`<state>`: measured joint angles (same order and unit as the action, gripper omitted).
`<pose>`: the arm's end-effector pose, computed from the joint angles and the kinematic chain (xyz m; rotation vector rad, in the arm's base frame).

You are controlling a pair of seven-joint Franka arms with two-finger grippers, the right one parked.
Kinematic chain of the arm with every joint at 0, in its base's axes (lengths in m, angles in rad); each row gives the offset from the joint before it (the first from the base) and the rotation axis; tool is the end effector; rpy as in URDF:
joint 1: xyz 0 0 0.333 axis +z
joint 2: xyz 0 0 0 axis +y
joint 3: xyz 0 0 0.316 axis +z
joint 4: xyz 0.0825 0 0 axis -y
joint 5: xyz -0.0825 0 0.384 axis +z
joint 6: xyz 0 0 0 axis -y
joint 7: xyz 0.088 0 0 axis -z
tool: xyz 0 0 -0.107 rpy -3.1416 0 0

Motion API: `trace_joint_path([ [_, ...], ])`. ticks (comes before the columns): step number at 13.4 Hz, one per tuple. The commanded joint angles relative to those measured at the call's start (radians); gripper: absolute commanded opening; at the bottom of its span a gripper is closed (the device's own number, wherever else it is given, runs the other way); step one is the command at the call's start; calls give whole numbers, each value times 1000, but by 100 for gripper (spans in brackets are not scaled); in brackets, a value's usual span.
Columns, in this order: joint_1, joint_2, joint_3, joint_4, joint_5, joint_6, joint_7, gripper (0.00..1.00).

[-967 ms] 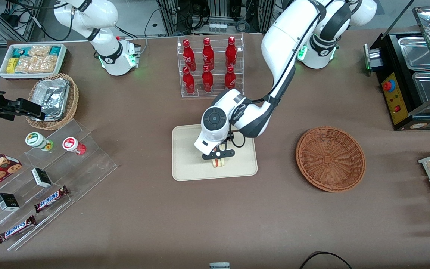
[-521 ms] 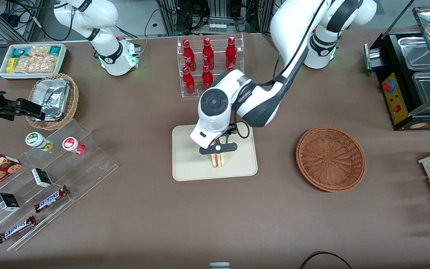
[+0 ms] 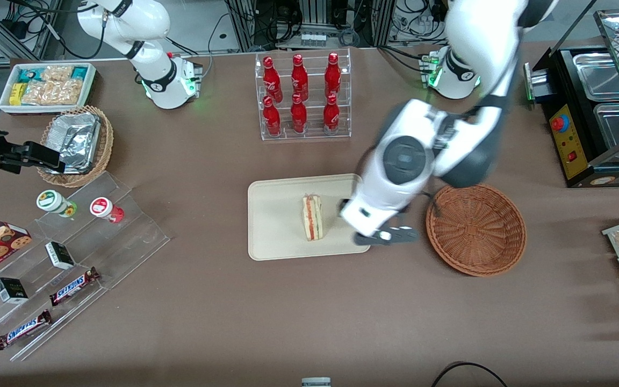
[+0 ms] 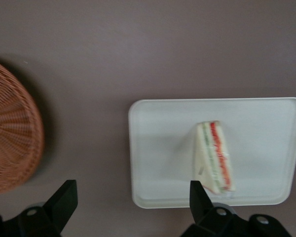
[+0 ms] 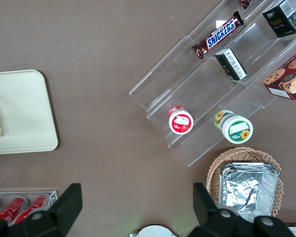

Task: Place sandwich from basket to tray
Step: 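Raise the left gripper away from the sandwich on the tray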

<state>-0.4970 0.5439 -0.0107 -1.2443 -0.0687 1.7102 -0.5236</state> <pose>0.6149 -0.3475 0.4452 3.1118 0.0458 -0.1618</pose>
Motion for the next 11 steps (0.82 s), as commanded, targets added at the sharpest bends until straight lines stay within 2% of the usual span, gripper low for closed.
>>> trace_joint_path([
  [1, 93, -145, -6, -150, -10, -21, 156, 100],
  [7, 300, -275, -5, -193, -3, -199, 457, 100],
  [11, 350, -404, 0, -297, 10, -208, 476, 100],
])
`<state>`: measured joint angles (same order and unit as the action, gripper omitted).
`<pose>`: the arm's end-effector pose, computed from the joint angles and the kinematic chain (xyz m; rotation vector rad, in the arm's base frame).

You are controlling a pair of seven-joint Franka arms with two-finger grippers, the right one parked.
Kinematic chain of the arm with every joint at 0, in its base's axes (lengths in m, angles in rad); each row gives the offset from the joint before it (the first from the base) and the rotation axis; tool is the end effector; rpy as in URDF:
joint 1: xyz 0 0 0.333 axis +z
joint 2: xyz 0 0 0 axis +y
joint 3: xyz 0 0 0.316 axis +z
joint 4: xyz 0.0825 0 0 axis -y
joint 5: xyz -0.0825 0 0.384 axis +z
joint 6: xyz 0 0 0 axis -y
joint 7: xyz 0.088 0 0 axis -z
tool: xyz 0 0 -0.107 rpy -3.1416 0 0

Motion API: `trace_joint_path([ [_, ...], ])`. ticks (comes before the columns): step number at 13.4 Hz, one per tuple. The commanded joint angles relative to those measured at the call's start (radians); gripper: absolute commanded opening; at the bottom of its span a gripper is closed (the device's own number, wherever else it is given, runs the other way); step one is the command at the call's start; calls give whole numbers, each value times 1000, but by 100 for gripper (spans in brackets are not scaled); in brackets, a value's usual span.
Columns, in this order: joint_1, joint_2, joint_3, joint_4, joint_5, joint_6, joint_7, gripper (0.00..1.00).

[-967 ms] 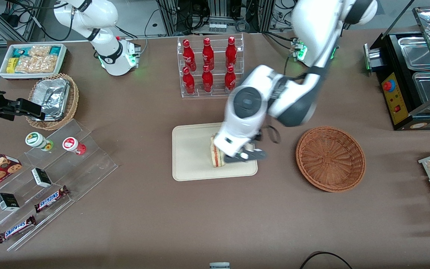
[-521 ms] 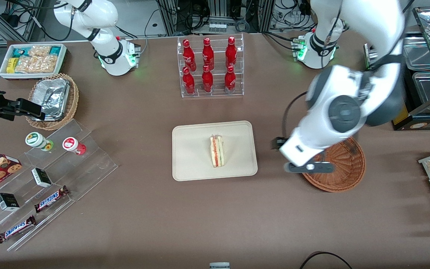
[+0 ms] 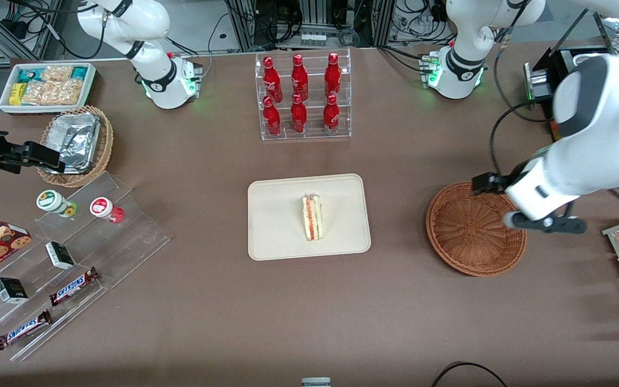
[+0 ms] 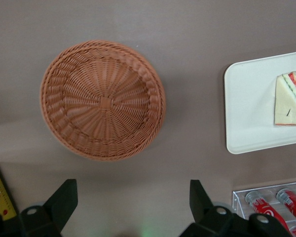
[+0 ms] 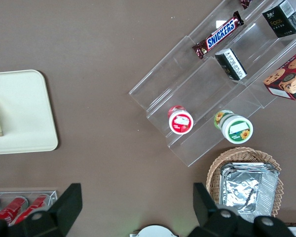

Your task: Place sandwich from basket to tray

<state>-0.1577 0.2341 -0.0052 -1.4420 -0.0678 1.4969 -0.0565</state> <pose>0.6024 -0.1064 0.5422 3.0750 -0.1620 -0.2867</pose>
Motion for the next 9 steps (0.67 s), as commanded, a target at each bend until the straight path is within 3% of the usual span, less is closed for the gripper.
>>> trace_joint_path([
  [1, 47, -123, -16, -116, 13, 2, 9, 100],
  [5, 228, -197, -152, -127, 23, -64, 10, 100],
  [9, 239, -225, -153, -112, 56, -124, 10, 100],
])
